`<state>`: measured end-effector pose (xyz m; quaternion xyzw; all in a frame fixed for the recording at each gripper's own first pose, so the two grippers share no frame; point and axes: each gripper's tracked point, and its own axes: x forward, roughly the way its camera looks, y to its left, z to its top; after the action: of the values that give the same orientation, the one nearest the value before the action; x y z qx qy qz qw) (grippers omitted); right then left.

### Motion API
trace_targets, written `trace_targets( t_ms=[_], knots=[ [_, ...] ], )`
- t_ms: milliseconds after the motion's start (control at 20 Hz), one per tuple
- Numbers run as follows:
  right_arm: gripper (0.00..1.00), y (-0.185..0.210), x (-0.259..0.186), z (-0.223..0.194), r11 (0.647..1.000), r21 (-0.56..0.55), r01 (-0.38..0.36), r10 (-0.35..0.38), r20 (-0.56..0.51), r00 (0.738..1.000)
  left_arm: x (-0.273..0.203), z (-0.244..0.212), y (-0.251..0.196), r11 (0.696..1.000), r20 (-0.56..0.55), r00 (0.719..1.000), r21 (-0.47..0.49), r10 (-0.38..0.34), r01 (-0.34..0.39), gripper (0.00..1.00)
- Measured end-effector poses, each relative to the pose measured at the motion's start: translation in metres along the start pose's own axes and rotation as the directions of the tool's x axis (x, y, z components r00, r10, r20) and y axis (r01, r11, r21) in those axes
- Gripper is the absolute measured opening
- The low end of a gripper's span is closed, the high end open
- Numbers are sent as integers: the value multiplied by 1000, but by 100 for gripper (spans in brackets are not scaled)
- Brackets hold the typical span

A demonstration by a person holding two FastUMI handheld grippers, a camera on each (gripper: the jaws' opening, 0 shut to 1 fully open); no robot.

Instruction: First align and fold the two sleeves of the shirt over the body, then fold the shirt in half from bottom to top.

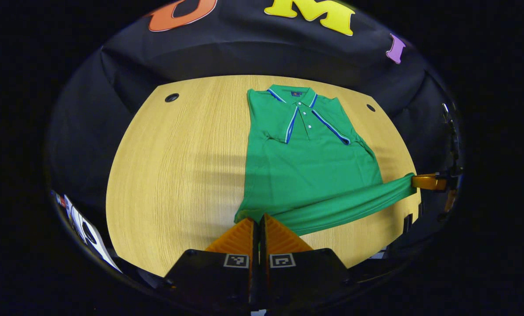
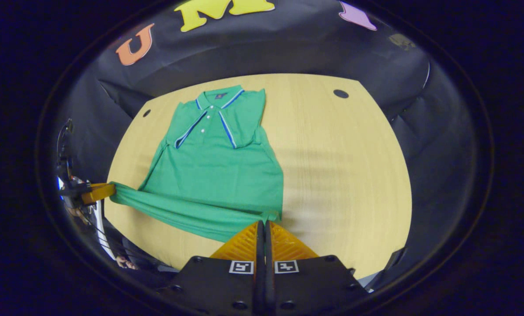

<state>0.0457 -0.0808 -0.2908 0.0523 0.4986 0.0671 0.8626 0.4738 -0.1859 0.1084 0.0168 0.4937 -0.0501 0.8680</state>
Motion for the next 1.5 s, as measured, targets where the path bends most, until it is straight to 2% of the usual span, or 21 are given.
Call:
trace_targets(
  t_ms=[50, 200, 350, 500, 700, 900, 950, 1100, 1150, 1300, 1350, 1400, 1500],
  knots=[
    [2, 0, 0, 14, 1000, -6, 1, -1, 19, 1000, 2, 20, -1, 1000, 9, 1000, 8, 3, -3, 3],
    [2, 4, 7, 47, 1000, -12, -11, 11, 54, 998, 13, 22, 7, 1000, 31, 999, 24, 13, -14, 3],
    [2, 7, 22, 83, 1000, -10, 1, 0, 99, 995, 23, 47, 15, 1000, 97, 995, 3, 22, -22, 3],
    [2, 5, 39, 120, 1000, 26, 10, -13, 132, 991, 45, 105, 17, 1000, 161, 987, -2, 24, -24, 3],
    [2, -4, 61, 175, 999, 41, 30, -38, 199, 979, 84, 154, 18, 998, 215, 976, 38, 45, -54, 3],
    [3, -7, 96, 223, 998, 44, 49, -59, 264, 963, 128, 184, 26, 988, 244, 966, 103, 89, -117, 3],
    [5, -8, 105, 230, 998, 40, 54, -63, 274, 960, 138, 193, 27, 983, 261, 960, 121, 102, -138, 3],
    [2, -10, 138, 245, 997, 21, 73, -76, 275, 958, 165, 215, 34, 972, 317, 940, 146, 128, -182, 3],
    [2, -11, 148, 249, 997, 15, 77, -78, 274, 958, 174, 221, 32, 975, 324, 938, 137, 125, -177, 2],
    [3, -13, 171, 273, 996, 71, 44, -64, 301, 952, 193, 236, 30, 994, 339, 935, -4, 104, -109, 3],
    [0, -17, 178, 279, 996, 63, 56, -73, 310, 948, 198, 240, 39, 993, 353, 928, -14, 118, -121, 3],
    [3, -19, 185, 284, 997, 55, 60, -74, 320, 945, 202, 246, 45, 993, 361, 925, -16, 117, -119, 3],
    [2, -21, 201, 289, 996, 54, 69, -83, 325, 942, 213, 254, 43, 994, 372, 922, -15, 110, -112, 3]
  ],
)
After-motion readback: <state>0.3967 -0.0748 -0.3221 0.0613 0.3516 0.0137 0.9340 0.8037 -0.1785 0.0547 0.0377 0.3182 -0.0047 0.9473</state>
